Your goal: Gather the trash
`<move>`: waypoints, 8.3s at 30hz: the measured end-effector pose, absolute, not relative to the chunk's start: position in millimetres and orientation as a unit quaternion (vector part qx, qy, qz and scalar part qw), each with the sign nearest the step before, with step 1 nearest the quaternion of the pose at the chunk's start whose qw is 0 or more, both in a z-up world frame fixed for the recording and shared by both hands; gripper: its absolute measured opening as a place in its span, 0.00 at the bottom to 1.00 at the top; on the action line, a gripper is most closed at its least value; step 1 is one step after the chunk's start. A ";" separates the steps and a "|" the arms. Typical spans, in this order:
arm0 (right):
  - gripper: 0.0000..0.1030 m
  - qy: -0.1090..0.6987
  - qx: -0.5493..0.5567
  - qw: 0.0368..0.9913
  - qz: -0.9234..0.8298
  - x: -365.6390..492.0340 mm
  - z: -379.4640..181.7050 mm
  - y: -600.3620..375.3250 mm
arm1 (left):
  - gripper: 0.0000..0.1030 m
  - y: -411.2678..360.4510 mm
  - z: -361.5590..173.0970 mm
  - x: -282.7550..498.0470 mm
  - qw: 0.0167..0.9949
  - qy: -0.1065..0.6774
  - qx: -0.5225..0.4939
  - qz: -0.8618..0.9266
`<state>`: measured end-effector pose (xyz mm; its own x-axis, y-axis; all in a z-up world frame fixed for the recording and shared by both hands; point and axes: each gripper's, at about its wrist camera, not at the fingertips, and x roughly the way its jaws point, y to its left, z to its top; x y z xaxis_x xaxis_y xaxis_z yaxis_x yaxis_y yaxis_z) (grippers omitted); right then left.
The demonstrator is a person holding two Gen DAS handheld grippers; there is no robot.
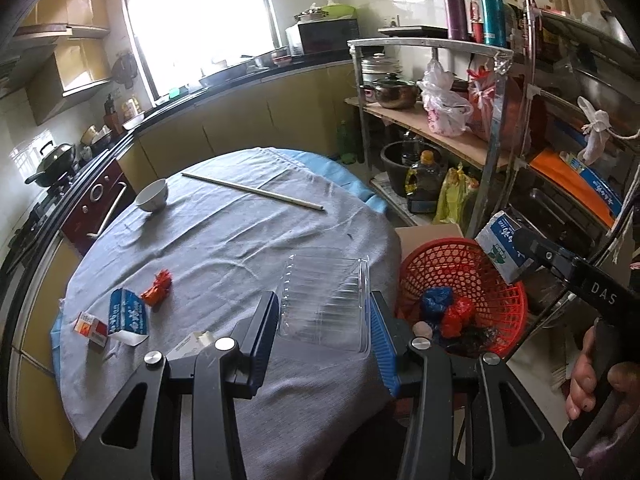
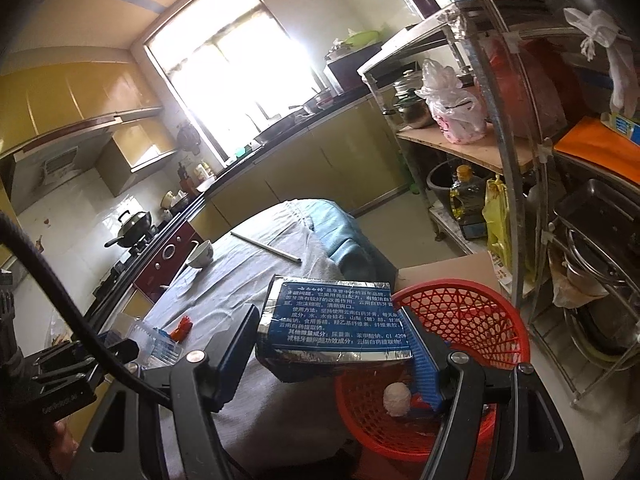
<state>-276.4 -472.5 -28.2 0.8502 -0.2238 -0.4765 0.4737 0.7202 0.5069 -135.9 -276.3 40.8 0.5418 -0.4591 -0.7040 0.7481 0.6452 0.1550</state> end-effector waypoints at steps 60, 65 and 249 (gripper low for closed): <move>0.76 0.267 0.389 0.873 -0.124 -229.4 -76.5 -467.1 | 0.61 -141.3 -21.0 -70.6 0.861 0.401 0.136 -0.282; 0.76 0.286 0.366 0.879 -0.107 -210.1 -74.0 -445.0 | 0.61 -100.1 -22.0 -35.8 0.877 0.410 0.095 -0.232; 0.29 0.284 0.237 0.929 0.004 -149.8 -24.8 -341.6 | 0.46 -162.9 7.7 -58.6 0.913 0.320 0.168 -0.191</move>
